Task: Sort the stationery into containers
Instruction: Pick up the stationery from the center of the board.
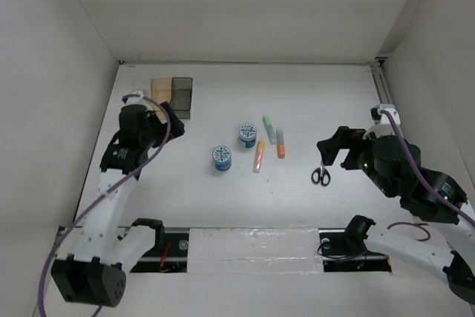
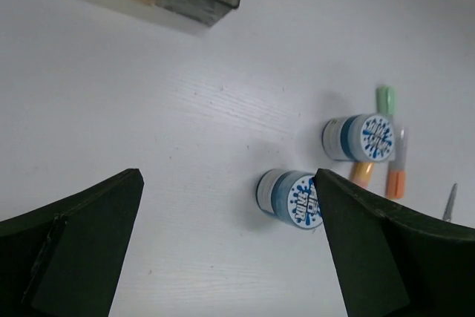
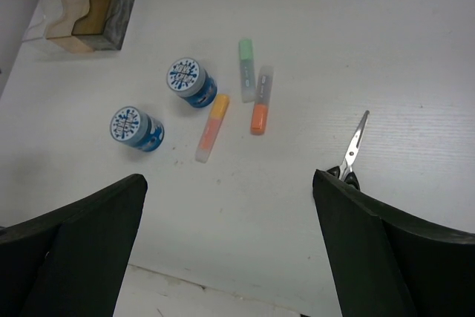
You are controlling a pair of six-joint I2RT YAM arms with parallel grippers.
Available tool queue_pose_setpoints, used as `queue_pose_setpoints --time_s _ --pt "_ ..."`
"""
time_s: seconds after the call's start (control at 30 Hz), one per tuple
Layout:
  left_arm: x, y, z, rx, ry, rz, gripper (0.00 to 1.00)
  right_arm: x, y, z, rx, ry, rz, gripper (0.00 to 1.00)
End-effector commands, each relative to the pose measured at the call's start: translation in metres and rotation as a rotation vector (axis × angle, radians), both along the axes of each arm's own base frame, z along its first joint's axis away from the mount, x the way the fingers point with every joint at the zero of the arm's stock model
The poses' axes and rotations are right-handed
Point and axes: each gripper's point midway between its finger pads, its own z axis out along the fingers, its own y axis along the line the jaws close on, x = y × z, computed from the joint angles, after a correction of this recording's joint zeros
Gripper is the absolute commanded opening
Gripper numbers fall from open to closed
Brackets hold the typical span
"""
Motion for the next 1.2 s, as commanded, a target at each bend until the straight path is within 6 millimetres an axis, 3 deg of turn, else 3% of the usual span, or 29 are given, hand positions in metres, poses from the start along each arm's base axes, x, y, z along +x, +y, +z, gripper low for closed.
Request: queue_pose_setpoints --time_s 0.0,0.03,0.07,0.17,0.27,0.33,0.47,0.57,0.6,0.63,0.67,0.7,0.73,0.77,0.83,0.97,1.17 --pt "0.010 -0.026 0.000 0.068 0.033 -0.039 1.00 0.003 0.014 0.009 0.062 -0.028 0.034 1.00" --pt "0.005 -0.046 -0.013 0.117 0.084 -0.068 1.00 0.005 0.017 0.010 0.064 -0.029 0.034 1.00" --pt "0.001 -0.054 -0.014 0.108 0.093 -0.073 1.00 0.006 0.021 0.010 0.074 -0.033 0.044 1.00" --pt "-0.003 -0.061 -0.011 0.069 0.067 -0.084 1.00 0.007 0.029 0.010 0.092 -0.028 0.063 1.00" --pt "-0.005 -0.076 -0.037 0.011 0.144 -0.117 1.00 0.010 0.033 0.002 0.082 -0.014 0.071 1.00" --pt "-0.003 -0.078 -0.052 0.002 0.181 -0.102 1.00 0.012 0.039 -0.003 0.068 0.005 0.080 1.00" --pt "0.001 -0.075 -0.052 -0.007 0.166 -0.065 1.00 0.014 0.041 -0.004 0.073 0.000 0.081 1.00" --pt "0.001 -0.080 -0.071 -0.001 0.224 -0.056 1.00 0.018 0.047 -0.008 0.069 0.004 0.080 1.00" --pt "-0.010 -0.115 -0.079 0.038 0.228 -0.137 1.00 0.019 0.047 -0.008 0.069 0.004 0.080 1.00" --pt "-0.011 -0.120 -0.082 0.091 0.227 -0.069 1.00 0.020 0.049 -0.008 0.069 0.004 0.080 1.00" --pt "-0.008 -0.138 -0.068 0.106 0.210 -0.062 1.00 0.022 0.051 -0.009 0.072 0.001 0.081 1.00" --pt "-0.012 -0.147 -0.072 0.154 0.228 -0.041 1.00 0.023 0.052 -0.011 0.064 0.008 0.080 1.00" --pt "-0.021 -0.151 -0.092 0.270 0.280 -0.026 1.00 0.023 0.052 -0.011 0.064 0.008 0.080 1.00" --pt "-0.022 -0.159 -0.092 0.264 0.287 -0.027 1.00 0.023 0.055 -0.009 0.074 0.003 0.089 1.00" --pt "-0.015 -0.166 -0.086 0.228 0.248 -0.033 1.00 0.022 0.056 -0.010 0.070 0.005 0.106 1.00" --pt "-0.009 -0.163 -0.083 0.196 0.232 -0.057 1.00 0.015 0.048 -0.007 0.075 0.000 0.106 1.00" --pt "-0.010 -0.161 -0.121 0.279 0.320 -0.036 1.00 0.010 0.039 -0.010 0.074 -0.005 0.095 1.00"
